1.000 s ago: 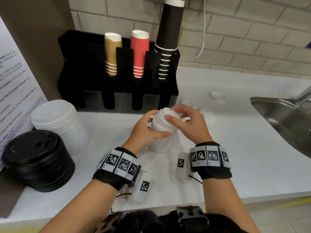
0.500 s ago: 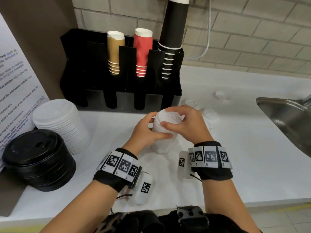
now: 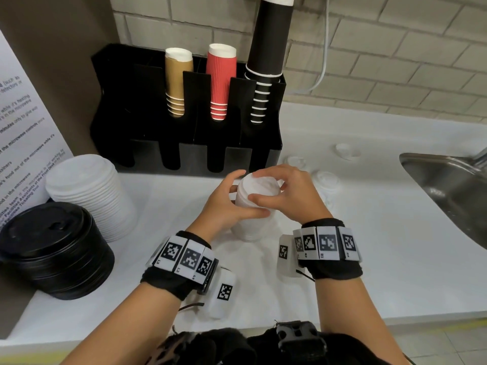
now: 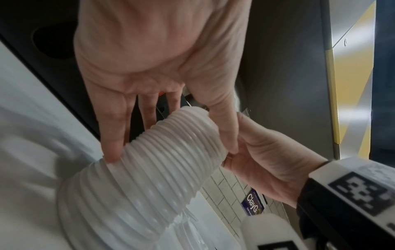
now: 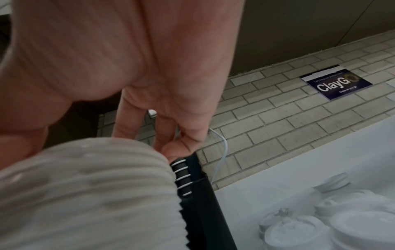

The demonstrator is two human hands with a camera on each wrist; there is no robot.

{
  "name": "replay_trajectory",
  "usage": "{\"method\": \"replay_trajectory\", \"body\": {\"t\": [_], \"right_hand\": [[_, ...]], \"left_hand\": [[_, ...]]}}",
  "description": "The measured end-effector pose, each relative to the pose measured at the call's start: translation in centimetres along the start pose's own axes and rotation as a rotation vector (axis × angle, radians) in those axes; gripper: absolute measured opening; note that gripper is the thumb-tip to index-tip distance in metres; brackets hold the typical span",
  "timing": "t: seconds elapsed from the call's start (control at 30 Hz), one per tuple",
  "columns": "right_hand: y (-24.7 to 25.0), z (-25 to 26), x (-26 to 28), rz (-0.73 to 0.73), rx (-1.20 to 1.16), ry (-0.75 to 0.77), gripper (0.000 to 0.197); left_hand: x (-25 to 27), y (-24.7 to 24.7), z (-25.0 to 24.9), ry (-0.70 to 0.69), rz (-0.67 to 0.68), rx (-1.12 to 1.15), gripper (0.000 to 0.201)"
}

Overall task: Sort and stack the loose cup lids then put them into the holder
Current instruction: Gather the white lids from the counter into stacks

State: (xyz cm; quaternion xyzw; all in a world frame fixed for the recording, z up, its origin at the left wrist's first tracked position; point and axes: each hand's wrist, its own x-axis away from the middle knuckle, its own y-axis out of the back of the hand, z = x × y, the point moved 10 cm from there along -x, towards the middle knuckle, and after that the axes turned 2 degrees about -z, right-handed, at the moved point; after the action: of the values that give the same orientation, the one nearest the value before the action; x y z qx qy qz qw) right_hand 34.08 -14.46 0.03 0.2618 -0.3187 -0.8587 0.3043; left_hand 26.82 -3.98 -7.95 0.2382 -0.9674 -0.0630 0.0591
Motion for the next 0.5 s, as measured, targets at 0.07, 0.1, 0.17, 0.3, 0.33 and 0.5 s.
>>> {"method": "replay_trajectory", "body": {"t": [0.07, 0.1, 0.17, 0.3, 0.33, 0.5], "right_hand": [[0.1, -0.2, 0.0, 0.026, -0.058, 0.005, 0.044], [0.4, -0.6, -0.1, 0.033, -0.087, -0.004, 0.043], [1.5, -3.0, -0.7, 0.024, -0.101, -0.11, 0.04], [3.0, -12.7, -1.0, 0.21, 0.341, -0.535, 0.058], [3.2, -14.5, -0.9, 0.274, 0.453, -0.592, 0.064], [2.9, -18.0, -0.6, 0.359, 0.496, -0.674, 0.073]], "left_hand": [[0.0, 0.0, -0.2, -0.011, 0.003, 0.009, 0.082], [0.0, 0.0, -0.3, -0.018, 0.006, 0.006, 0.078], [-0.1, 0.1, -0.4, -0.015, 0.013, 0.002, 0.076], [-0.2, 0.0, -0.2, -0.004, 0.019, 0.001, 0.076], [-0.2, 0.0, -0.2, -0.005, 0.017, 0.0, 0.075], [-0.4, 0.0, -0.1, -0.011, 0.013, 0.006, 0.074]]}}
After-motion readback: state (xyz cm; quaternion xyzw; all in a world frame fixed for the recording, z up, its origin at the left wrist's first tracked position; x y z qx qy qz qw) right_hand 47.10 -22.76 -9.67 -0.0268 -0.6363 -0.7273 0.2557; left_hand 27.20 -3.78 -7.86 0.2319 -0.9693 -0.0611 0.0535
